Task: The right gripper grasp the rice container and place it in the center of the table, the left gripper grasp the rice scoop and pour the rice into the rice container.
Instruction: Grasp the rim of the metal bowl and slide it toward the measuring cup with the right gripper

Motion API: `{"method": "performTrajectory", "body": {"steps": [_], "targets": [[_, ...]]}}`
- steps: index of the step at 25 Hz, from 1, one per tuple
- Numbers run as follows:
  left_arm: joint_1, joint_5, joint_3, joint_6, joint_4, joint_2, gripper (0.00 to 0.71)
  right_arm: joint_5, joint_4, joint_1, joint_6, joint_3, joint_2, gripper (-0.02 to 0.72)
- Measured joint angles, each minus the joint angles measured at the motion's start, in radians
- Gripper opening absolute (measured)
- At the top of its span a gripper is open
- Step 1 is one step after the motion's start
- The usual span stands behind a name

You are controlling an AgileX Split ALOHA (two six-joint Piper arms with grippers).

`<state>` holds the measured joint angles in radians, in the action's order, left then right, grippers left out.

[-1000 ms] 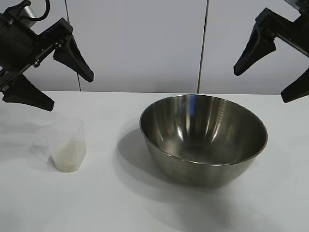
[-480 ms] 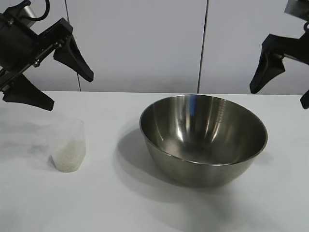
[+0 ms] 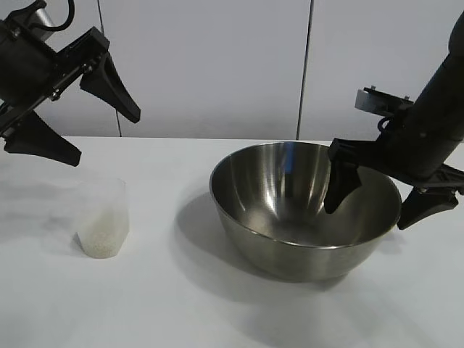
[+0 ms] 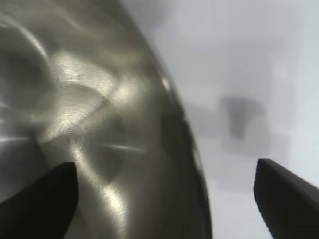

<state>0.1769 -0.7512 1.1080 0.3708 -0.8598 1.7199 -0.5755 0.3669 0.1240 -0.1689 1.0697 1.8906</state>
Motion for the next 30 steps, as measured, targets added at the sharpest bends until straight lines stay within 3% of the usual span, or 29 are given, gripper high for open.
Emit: {"method": "performTrajectory", "body": {"steps": [3, 7, 10, 21, 26, 30], "targets": [[0.000, 0.001, 0.000, 0.000, 0.000, 0.000, 0.656, 0.013, 0.000, 0.000, 0.018, 0.000, 0.013, 0.459], [0.000, 0.004, 0.000, 0.000, 0.000, 0.000, 0.656, 0.020, 0.003, 0.000, 0.045, 0.000, 0.015, 0.147], [0.000, 0.005, 0.000, 0.000, 0.000, 0.000, 0.656, 0.018, 0.003, 0.000, 0.047, 0.000, 0.015, 0.037], [0.000, 0.008, 0.000, 0.000, 0.000, 0.000, 0.656, 0.004, 0.060, 0.000, 0.037, 0.000, -0.030, 0.011], [0.000, 0.008, 0.000, 0.000, 0.000, 0.000, 0.656, -0.021, 0.147, 0.000, -0.036, 0.000, -0.066, 0.011], [0.000, 0.008, 0.000, 0.000, 0.000, 0.000, 0.656, -0.035, 0.179, 0.018, -0.068, 0.000, -0.080, 0.011]]}}
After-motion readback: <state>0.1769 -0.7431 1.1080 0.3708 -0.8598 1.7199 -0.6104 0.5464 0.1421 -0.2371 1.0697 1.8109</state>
